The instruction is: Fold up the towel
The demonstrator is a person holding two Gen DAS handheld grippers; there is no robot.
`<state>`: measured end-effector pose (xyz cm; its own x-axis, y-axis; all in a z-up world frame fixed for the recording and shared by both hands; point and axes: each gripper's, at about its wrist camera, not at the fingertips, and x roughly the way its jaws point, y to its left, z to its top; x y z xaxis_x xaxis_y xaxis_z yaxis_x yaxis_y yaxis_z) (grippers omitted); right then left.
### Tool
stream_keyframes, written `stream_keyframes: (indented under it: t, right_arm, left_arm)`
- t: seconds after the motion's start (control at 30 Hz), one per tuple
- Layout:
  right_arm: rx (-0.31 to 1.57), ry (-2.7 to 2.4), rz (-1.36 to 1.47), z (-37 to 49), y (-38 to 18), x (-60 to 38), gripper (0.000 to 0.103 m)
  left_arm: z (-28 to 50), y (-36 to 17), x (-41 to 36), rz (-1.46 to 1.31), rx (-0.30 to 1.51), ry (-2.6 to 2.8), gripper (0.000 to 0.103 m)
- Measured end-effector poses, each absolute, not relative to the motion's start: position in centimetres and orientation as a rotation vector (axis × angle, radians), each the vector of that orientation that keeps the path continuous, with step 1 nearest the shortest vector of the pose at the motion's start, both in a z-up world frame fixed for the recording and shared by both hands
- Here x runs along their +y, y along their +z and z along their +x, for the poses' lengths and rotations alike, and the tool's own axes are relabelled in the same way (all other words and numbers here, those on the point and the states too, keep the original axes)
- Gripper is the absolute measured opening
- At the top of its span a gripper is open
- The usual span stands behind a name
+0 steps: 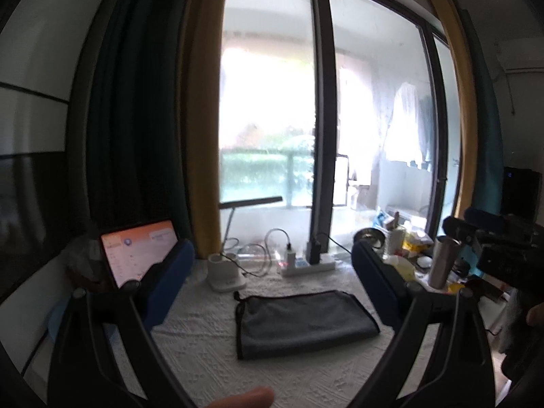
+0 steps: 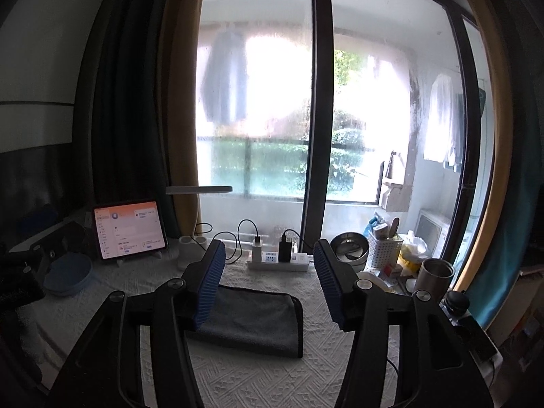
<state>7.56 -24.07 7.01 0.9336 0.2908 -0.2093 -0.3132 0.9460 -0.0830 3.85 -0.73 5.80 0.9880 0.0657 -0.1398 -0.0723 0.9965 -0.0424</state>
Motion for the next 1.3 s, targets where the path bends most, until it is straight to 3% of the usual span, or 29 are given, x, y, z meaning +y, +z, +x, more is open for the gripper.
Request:
stream_keyframes:
  t: [0.33,0.47,0.67,1.3]
  right_arm:
    - [0.189,0.306,-0.117,7.6,7.0,-24.2,0.073]
    - [0.199,0.283,-0.106,8.0,7.0,-24.6,0.086]
    - [0.205,0.260,-0.107,8.4,7.1,-25.0,0.087]
    - [0.214,0.258,-0.110,8.6,6.4,-24.7,0.087]
  left_arm:
    - [4.3,5.7,-0.6,-0.024,0.142,0.104,0.095]
    - [4.5,5.5,-0.6,-0.018,0.148,0.113,0.098]
    - [4.5,5.5,-0.5,-0.022,0.147,0.126,0.102]
    - [4.5,5.1,-0.4,-0.029,0.148,0.133,0.102]
